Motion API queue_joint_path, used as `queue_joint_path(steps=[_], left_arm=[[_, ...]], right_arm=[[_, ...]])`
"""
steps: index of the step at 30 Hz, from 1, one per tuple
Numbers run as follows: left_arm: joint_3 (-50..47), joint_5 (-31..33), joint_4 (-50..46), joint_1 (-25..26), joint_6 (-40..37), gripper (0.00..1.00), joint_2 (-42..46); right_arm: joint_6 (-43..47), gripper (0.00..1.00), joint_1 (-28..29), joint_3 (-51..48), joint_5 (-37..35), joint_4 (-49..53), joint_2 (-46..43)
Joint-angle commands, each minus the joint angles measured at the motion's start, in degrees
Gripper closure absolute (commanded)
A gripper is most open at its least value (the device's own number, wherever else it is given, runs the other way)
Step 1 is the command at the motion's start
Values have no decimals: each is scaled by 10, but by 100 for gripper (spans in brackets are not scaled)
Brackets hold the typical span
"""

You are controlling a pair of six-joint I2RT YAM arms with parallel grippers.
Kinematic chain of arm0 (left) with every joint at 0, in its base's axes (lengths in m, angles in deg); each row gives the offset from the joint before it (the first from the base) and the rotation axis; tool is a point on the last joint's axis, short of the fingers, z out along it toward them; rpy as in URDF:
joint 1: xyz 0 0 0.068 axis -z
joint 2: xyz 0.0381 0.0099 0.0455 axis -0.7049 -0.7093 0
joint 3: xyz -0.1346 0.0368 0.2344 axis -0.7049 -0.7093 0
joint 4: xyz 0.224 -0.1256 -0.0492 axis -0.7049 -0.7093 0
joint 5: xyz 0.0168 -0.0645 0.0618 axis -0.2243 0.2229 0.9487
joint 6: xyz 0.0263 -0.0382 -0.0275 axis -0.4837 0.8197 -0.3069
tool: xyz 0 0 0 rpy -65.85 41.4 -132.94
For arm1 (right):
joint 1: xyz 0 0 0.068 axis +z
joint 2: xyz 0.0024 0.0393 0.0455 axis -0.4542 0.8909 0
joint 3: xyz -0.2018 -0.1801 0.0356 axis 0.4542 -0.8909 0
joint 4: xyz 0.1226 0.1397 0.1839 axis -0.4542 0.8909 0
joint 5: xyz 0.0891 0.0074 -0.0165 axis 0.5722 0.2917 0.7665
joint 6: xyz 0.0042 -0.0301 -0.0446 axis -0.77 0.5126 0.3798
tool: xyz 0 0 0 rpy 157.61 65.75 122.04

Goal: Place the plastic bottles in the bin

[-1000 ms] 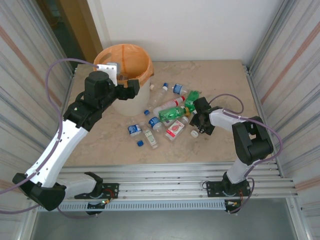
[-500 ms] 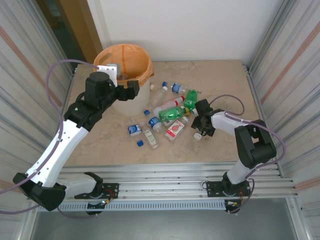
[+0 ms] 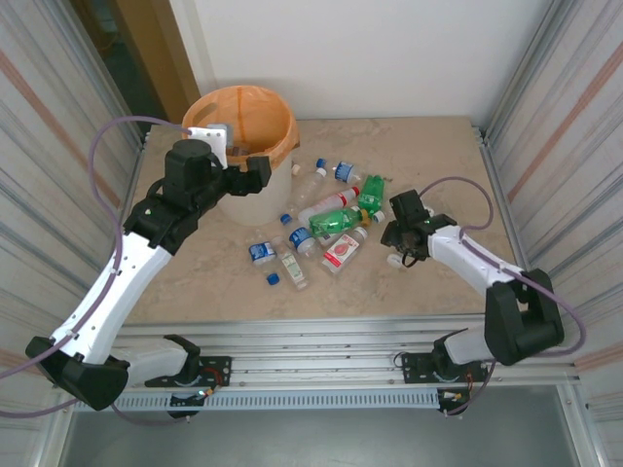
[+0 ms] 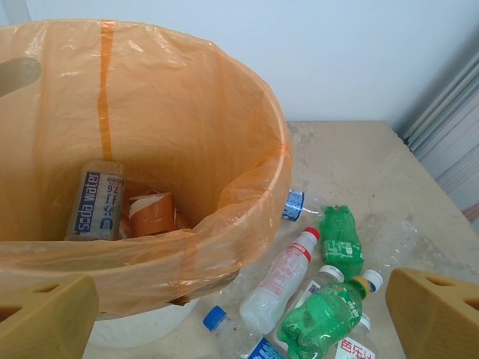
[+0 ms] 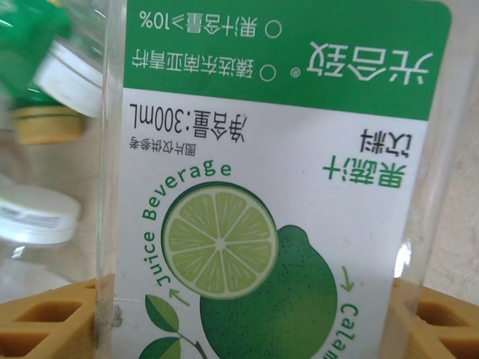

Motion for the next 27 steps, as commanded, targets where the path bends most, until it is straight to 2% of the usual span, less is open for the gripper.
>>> queue_joint_path(steps=[1, 7, 13, 19, 27], left_arm=[[-3, -22, 15, -5, 11, 1, 13], [-1, -86, 31, -4, 27, 1, 11], [1, -130, 45, 12, 36, 1, 12], [-3, -192, 79, 19, 63, 1, 2], [7, -236, 95, 28, 80, 1, -38]], right_arm=[[48, 57, 13, -5, -16, -3, -55], [113, 57, 52, 1, 5, -75, -130], [183, 59, 102, 9, 49, -195, -157], [243, 60, 150, 30, 101, -300, -136], [280, 61, 193, 76, 139, -361, -88]])
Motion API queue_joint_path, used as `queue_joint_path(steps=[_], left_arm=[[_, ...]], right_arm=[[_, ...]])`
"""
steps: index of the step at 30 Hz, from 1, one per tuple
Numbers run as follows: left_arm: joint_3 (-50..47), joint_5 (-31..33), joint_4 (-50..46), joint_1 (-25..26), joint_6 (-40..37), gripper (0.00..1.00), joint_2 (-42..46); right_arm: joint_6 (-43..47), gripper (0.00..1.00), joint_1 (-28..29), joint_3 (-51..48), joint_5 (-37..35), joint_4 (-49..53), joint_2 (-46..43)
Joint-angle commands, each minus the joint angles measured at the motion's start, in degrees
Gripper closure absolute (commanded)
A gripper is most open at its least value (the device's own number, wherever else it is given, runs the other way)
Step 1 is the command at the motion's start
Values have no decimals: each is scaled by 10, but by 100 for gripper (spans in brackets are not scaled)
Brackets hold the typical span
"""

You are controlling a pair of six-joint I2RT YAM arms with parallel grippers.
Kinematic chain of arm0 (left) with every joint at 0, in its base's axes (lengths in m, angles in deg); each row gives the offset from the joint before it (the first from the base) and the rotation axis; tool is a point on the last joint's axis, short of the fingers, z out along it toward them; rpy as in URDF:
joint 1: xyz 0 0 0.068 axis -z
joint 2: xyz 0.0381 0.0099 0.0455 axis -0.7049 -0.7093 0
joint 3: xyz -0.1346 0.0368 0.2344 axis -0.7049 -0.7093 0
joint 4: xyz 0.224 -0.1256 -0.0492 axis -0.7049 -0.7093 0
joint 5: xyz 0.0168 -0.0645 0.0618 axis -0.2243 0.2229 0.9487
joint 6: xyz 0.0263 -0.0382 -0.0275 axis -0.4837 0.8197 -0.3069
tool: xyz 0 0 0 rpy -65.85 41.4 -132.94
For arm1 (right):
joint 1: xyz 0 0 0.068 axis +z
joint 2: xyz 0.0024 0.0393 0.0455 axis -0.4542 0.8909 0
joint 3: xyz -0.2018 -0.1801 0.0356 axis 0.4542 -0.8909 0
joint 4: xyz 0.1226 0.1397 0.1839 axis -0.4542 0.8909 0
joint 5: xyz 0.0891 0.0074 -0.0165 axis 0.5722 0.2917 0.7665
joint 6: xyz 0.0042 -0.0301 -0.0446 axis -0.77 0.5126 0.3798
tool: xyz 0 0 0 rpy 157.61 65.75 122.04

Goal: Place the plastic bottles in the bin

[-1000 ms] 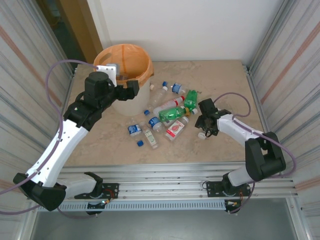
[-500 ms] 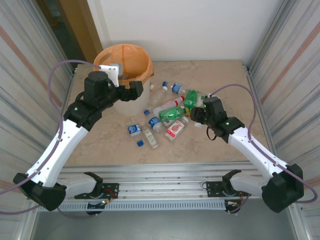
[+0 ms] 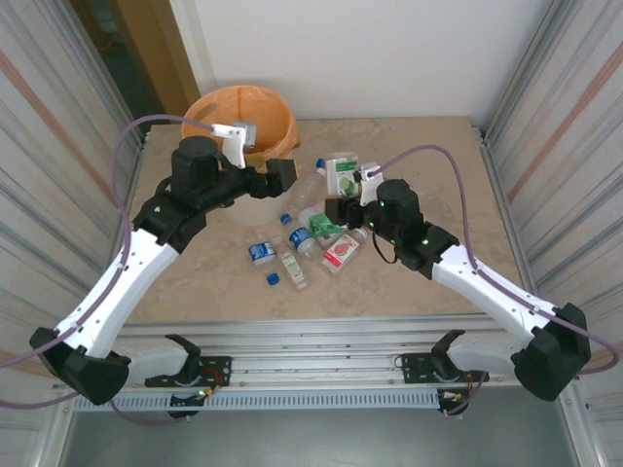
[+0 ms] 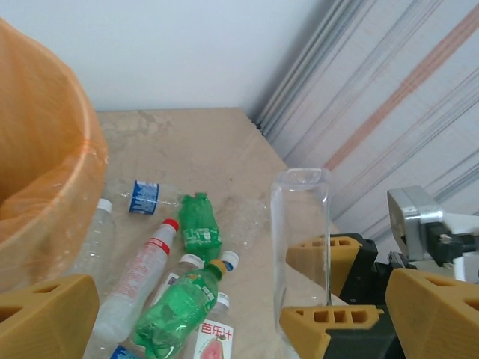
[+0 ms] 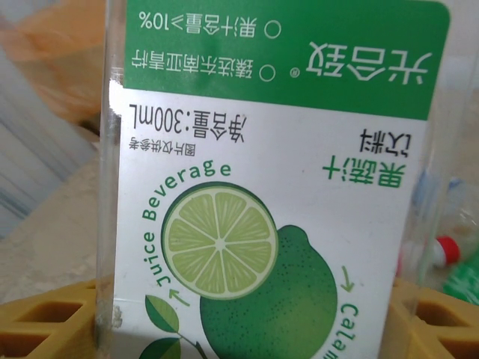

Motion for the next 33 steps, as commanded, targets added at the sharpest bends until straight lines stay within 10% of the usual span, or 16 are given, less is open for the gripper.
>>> queue_joint_path(steps=[1, 12, 27, 33], left_arm=[[10, -34, 16, 7, 15, 1, -18], [34, -52, 27, 37, 18, 3, -64], [7, -71, 88, 36, 57, 68, -59], [-5, -62, 95, 22, 64, 87, -40]], right_arm=[[35, 61, 13, 30, 30, -57, 14], [59, 60, 50, 71, 54, -87, 50], [89, 58, 76, 110, 64, -78, 69], [90, 25, 78, 117, 49, -63, 71]])
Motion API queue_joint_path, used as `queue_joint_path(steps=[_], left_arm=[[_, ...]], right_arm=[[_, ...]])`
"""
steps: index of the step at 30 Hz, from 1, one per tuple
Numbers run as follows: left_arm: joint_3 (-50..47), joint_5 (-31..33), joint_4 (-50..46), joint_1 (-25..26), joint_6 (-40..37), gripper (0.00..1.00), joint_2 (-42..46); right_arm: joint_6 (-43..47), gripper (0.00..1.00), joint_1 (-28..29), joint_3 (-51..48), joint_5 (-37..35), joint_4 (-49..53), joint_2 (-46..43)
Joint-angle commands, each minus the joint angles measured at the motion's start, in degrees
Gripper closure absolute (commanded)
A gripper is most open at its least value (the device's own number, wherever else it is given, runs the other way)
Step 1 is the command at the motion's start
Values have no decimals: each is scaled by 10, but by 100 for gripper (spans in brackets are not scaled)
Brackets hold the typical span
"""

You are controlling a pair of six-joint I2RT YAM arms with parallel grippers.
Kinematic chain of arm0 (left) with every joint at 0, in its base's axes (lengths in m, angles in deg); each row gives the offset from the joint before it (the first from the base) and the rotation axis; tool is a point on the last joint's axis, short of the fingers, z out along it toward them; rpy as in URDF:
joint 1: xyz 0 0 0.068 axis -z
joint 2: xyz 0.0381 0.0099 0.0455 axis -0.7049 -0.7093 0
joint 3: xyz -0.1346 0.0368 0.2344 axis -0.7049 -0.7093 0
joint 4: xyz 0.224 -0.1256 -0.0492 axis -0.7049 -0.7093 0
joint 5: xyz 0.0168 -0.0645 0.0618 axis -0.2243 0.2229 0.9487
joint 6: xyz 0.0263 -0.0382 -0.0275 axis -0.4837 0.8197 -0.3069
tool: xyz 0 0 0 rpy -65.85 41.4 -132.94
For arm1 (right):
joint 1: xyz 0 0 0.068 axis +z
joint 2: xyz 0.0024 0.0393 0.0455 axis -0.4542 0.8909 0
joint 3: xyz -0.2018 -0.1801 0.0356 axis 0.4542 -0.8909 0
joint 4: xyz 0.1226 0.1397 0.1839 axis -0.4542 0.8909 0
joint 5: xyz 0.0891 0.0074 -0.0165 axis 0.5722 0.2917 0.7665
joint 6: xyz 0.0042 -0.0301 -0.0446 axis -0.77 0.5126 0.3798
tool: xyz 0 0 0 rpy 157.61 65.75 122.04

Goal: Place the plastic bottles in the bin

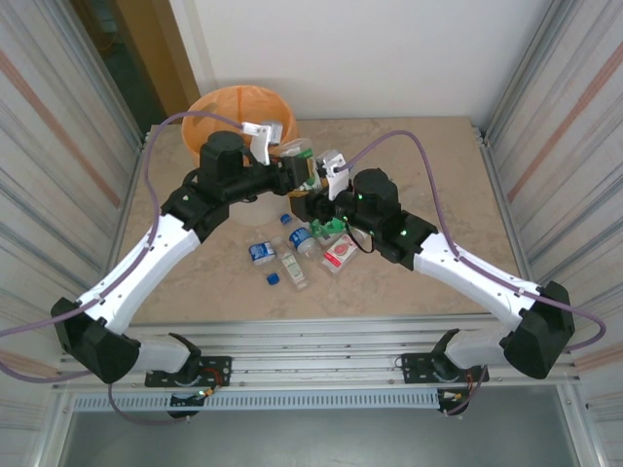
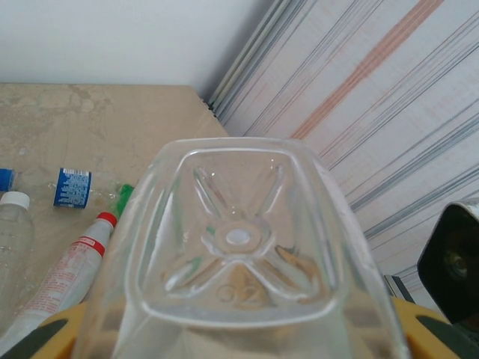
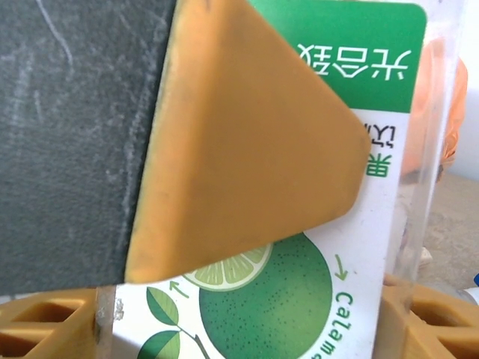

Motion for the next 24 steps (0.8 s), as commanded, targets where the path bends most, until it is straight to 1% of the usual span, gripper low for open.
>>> queue_joint_path(steps=[1, 5, 6, 10, 16, 19, 21, 24], left_arm=[[-10, -5, 26, -11, 16, 88, 25], [-4, 4, 24, -37, 18, 91, 37], [0, 6, 20, -47, 15, 91, 39], [31, 17, 3, -87, 0, 92, 43], [84, 44, 0, -165, -13, 92, 28], [123, 65, -7, -195, -23, 93, 2], [150, 90, -13, -207, -34, 93, -20], [187, 114, -20, -221, -42, 92, -59]], right_arm=[[12, 20, 8, 25, -6, -4, 0], [12, 3, 9, 12, -23, 7, -16], [12, 1, 10, 6, -26, 9, -22], [5, 2, 10, -13, -46, 26, -50], [-21, 2, 10, -46, -108, 53, -95], [-41, 2, 10, -54, -154, 78, -111], [-56, 2, 10, -56, -193, 100, -117], [-76, 2, 10, -60, -232, 122, -124]])
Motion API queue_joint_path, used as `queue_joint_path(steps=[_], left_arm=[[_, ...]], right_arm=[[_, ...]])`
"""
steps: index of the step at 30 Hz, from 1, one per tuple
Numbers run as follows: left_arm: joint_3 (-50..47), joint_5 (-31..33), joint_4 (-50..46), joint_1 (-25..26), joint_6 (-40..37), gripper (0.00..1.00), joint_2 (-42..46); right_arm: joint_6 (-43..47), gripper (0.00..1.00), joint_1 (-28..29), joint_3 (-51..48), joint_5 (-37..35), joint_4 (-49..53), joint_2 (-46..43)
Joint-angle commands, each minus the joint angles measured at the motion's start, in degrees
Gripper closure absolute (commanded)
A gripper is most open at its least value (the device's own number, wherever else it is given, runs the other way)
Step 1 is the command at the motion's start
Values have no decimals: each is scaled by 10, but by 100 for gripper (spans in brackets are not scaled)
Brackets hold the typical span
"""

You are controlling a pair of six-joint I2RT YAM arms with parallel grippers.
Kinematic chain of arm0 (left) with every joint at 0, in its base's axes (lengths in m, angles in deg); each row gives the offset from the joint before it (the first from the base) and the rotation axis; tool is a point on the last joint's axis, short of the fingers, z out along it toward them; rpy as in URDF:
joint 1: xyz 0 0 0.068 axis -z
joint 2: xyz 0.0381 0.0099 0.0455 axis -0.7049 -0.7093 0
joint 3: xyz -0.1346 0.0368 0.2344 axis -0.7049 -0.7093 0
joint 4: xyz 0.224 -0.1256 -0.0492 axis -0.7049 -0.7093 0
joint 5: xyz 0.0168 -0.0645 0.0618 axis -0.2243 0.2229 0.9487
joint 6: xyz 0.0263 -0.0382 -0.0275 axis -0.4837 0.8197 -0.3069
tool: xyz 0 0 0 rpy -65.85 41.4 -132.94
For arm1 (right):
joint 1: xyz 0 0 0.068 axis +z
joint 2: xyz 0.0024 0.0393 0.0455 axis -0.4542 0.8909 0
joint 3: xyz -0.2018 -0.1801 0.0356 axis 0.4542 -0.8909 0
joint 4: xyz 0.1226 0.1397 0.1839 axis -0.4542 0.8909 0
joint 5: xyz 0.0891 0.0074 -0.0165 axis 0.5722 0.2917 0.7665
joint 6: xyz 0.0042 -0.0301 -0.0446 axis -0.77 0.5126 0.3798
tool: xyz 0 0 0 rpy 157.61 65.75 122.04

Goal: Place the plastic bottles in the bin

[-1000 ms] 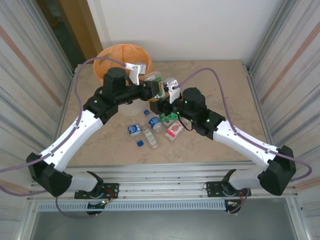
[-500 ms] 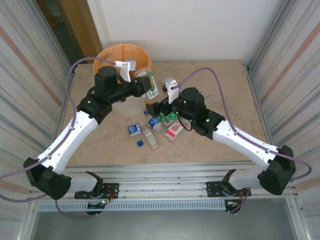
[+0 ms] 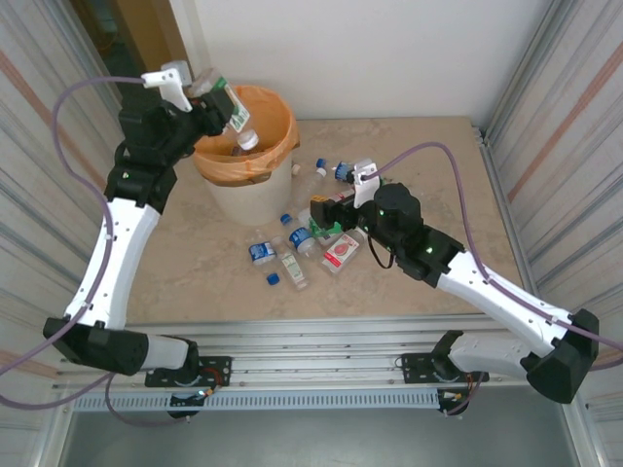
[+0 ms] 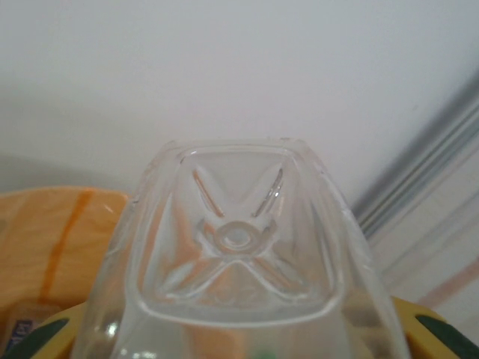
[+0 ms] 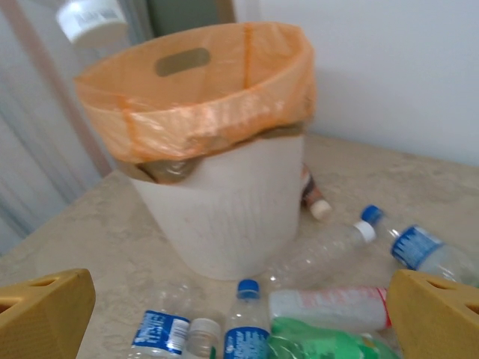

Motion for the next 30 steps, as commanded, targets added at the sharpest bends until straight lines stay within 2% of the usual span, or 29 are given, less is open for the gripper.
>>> queue_joint_path(steps=[1, 9, 15, 30], left_arm=[[43, 37, -12, -16, -22, 92, -47], [122, 33, -28, -24, -12, 92, -151], [130, 36, -26, -18, -8, 91, -185], [105, 85, -40, 13, 0, 91, -224]], right_arm=[[-41, 2, 4, -7, -76, 38, -18], [-75, 2, 0, 1, -140, 76, -9], [-101, 2, -8, -5, -173, 93, -8], [-149, 2, -28, -11, -179, 139, -19]])
